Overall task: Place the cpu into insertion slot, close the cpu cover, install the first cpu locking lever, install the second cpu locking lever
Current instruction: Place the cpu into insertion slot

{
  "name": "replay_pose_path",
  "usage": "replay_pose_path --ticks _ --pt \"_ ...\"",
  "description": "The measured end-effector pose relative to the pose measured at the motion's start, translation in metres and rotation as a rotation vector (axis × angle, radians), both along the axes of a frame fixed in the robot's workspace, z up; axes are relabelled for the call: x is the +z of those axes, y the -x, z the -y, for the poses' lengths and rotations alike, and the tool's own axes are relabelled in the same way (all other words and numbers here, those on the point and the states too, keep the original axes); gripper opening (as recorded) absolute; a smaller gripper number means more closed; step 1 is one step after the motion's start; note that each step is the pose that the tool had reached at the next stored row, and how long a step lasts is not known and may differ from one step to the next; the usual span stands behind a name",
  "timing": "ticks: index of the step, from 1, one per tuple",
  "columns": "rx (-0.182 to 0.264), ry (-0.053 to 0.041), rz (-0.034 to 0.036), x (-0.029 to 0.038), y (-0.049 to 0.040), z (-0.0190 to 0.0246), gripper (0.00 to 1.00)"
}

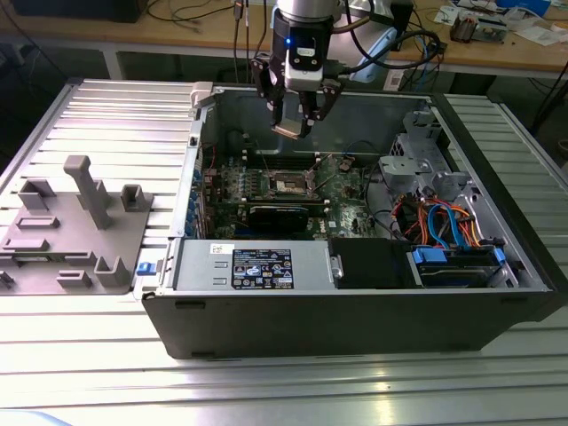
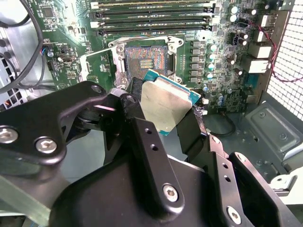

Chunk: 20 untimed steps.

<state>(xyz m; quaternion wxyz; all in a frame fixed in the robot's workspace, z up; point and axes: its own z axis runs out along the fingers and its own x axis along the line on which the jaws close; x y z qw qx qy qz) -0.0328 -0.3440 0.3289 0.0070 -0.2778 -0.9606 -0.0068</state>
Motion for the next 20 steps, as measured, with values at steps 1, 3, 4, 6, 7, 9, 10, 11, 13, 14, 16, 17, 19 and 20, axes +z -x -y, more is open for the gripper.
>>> replay_pose_path --ticks 1,3,4,6,7,9,10,11,13,14,16,17,19,20 --pt "-0.001 0.0000 0.0000 0.0000 0.0000 0.0000 0.54" --pt "-0.003 0.0000 0.0000 0.0000 0.0000 0.0000 0.54" --pt "-0.005 0.0000 0.0000 0.0000 0.0000 0.0000 0.54" --pt "-0.007 0.0000 0.0000 0.0000 0.0000 0.0000 0.54" --pt "-0.008 0.0000 0.0000 0.0000 0.0000 0.0000 0.54" --pt "-0.010 0.0000 0.0000 0.0000 0.0000 0.0000 0.54" --pt "-0.010 0.0000 0.0000 0.0000 0.0000 0.0000 0.54" --pt "-0.011 0.0000 0.0000 0.0000 0.0000 0.0000 0.54" --pt "-0.014 0.0000 0.0000 0.0000 0.0000 0.0000 0.54" --pt "-0.016 0.0000 0.0000 0.0000 0.0000 0.0000 0.54" --pt "-0.018 0.0000 0.0000 0.0000 0.0000 0.0000 0.54" --pt "-0.019 0.0000 0.0000 0.0000 0.0000 0.0000 0.54" --pt "-0.021 0.0000 0.0000 0.0000 0.0000 0.0000 0.54" --pt "-0.021 0.0000 0.0000 0.0000 0.0000 0.0000 0.54"
